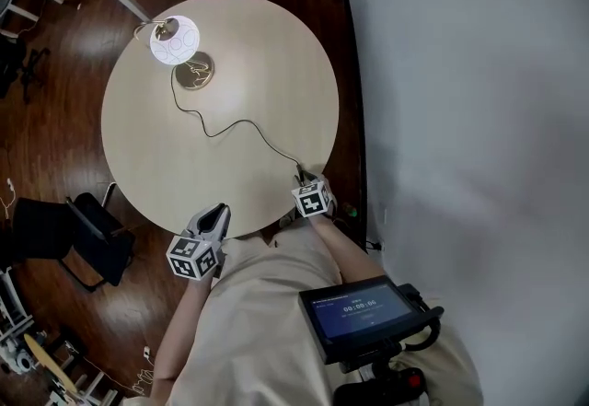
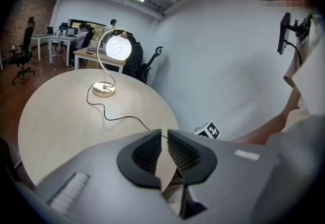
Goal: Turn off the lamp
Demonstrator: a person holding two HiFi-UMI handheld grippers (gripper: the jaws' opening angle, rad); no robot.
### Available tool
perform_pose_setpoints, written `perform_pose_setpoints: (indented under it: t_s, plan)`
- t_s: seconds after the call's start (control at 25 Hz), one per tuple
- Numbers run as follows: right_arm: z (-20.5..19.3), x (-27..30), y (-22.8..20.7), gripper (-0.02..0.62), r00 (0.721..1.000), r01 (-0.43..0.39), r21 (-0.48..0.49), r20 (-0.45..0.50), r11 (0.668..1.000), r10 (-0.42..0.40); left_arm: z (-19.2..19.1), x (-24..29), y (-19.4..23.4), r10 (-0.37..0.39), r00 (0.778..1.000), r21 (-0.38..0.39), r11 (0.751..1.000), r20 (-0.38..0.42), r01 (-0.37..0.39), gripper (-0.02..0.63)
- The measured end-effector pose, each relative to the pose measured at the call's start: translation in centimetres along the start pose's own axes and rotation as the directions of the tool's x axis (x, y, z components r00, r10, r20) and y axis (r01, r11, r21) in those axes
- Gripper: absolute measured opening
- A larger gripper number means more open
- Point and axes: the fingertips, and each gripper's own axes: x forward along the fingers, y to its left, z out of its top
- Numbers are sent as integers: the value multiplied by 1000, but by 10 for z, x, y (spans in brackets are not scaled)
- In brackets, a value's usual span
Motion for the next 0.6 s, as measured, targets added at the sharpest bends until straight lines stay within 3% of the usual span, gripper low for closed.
perform_pose_setpoints:
  t_s: [0.28, 0.48, 0.6]
  plan:
    - [-3, 31, -9, 110, 996, 68, -27, -53, 997, -69, 7, -12, 27, 22, 1000, 12, 1000, -13, -22, 14]
    - [-9, 39, -16, 109, 993, 102, 93, -71, 990, -95, 10, -16, 34, 17, 999, 31, 999, -34, -16, 14]
    - [-6, 41, -18, 91, 991, 125, 112, -59, 986, -119, 6, -18, 42, 18, 999, 28, 999, -47, -17, 13]
